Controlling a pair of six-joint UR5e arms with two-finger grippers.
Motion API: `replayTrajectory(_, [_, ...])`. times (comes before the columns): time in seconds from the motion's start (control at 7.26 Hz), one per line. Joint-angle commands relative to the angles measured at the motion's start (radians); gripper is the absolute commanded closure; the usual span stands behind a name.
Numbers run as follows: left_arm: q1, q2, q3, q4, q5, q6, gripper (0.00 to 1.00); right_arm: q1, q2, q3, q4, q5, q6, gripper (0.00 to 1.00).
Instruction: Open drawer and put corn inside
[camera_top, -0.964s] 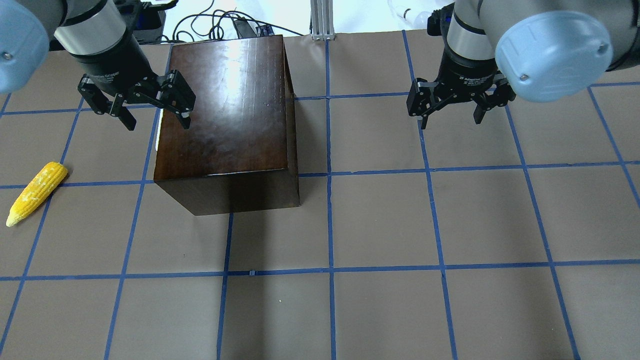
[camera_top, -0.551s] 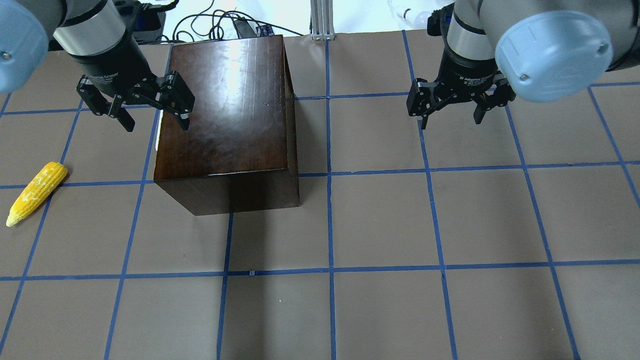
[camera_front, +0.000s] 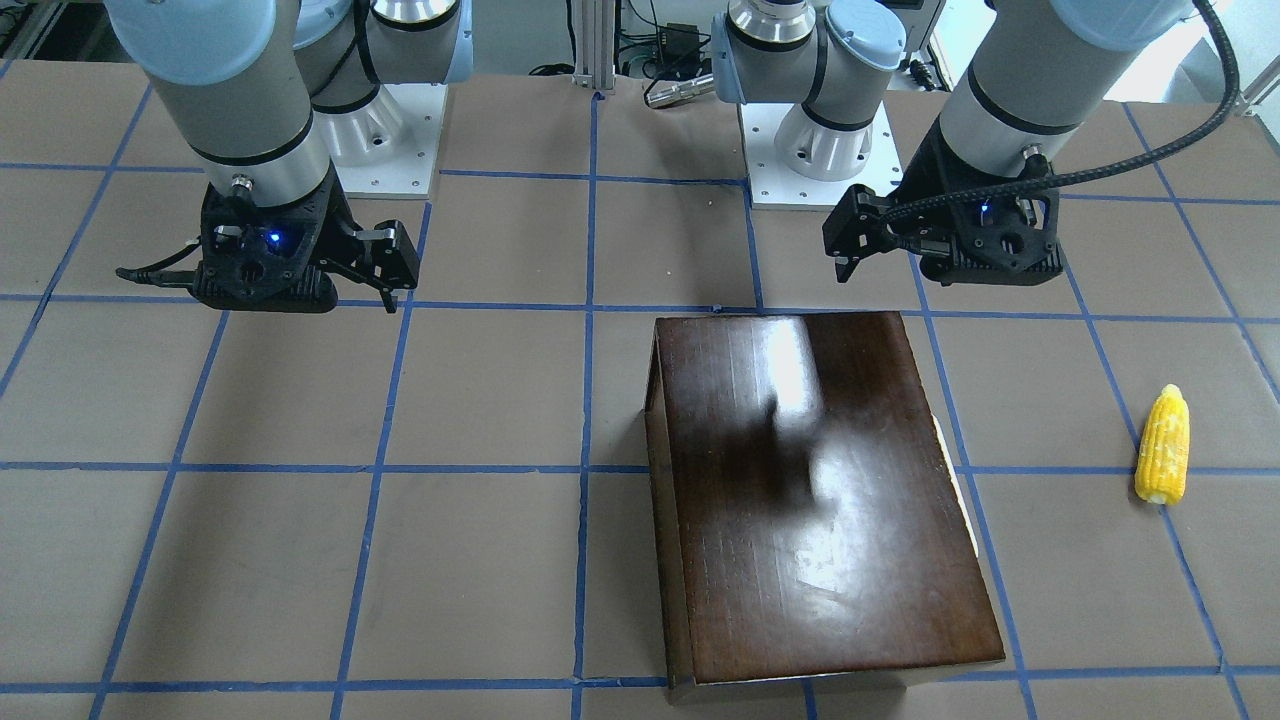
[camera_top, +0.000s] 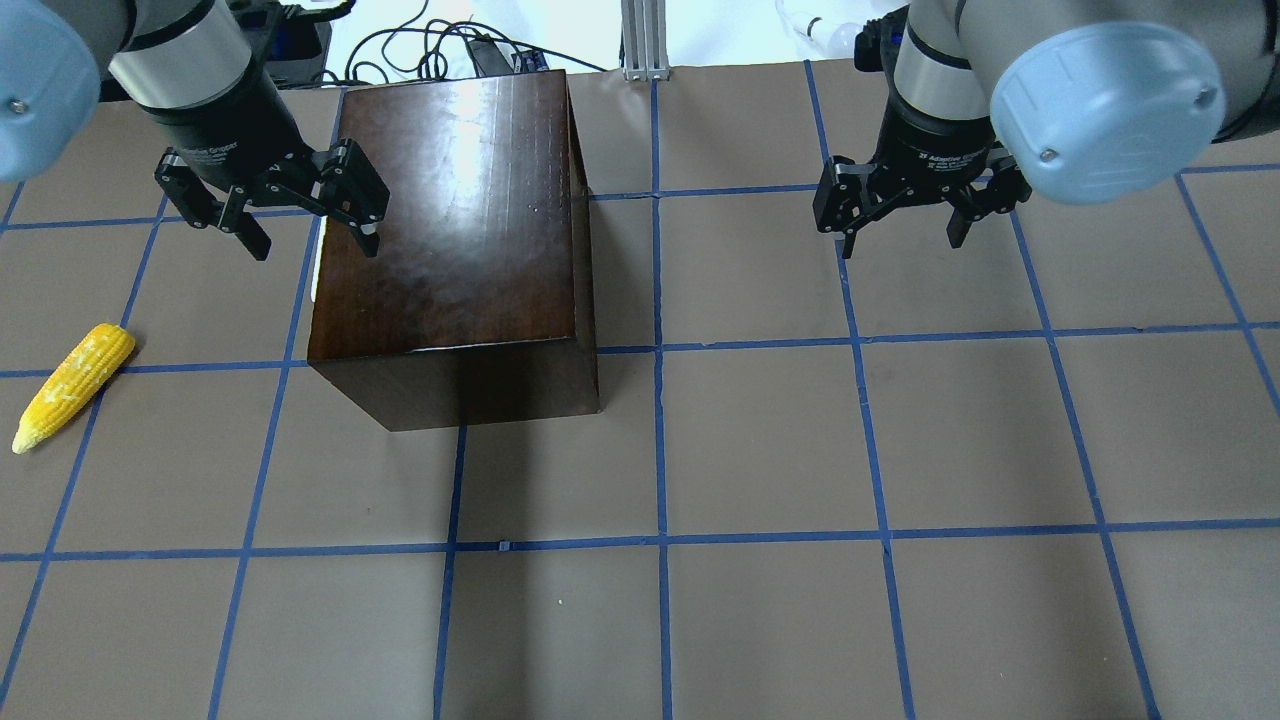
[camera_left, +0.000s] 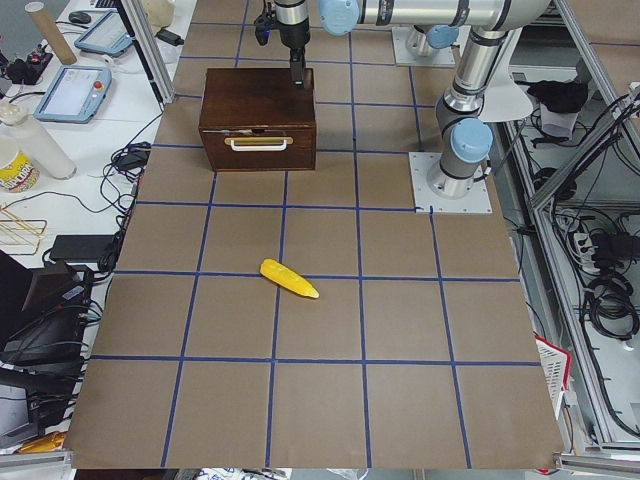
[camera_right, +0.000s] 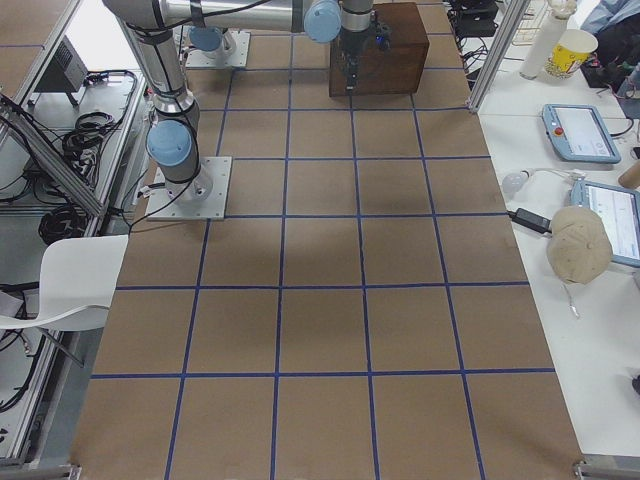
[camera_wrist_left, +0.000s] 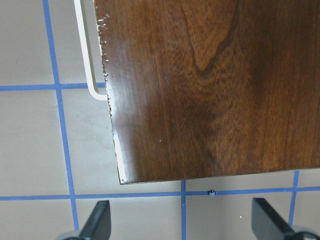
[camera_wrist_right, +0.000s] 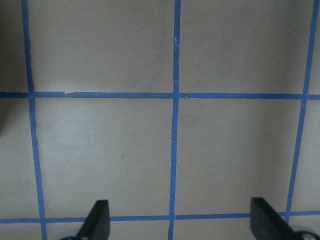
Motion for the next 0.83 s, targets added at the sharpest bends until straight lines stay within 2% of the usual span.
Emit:
replayTrajectory(0.0, [0.002, -0.007, 0.012, 0.014, -0.006, -0.003, 0.0, 0.0, 0.0, 0.0, 0.001, 0.0, 0.0, 0.0])
replayTrajectory(0.14, [0.013, 0.001, 0.015, 0.017, 0.008, 0.003, 0.0, 0.0, 0.0, 0.0, 0.001, 0.0, 0.0, 0.0])
replayTrajectory(0.41, [0.134, 0.005, 0.029, 0.037, -0.01, 0.021, 0.0, 0.0, 0.0, 0.0, 0.001, 0.0, 0.0, 0.0])
replayTrajectory(0.69, [0.25, -0.03, 0.084, 0.048, -0.015, 0.186, 0.0, 0.0, -0.001, 0.0, 0.0, -0.002, 0.0, 0.0])
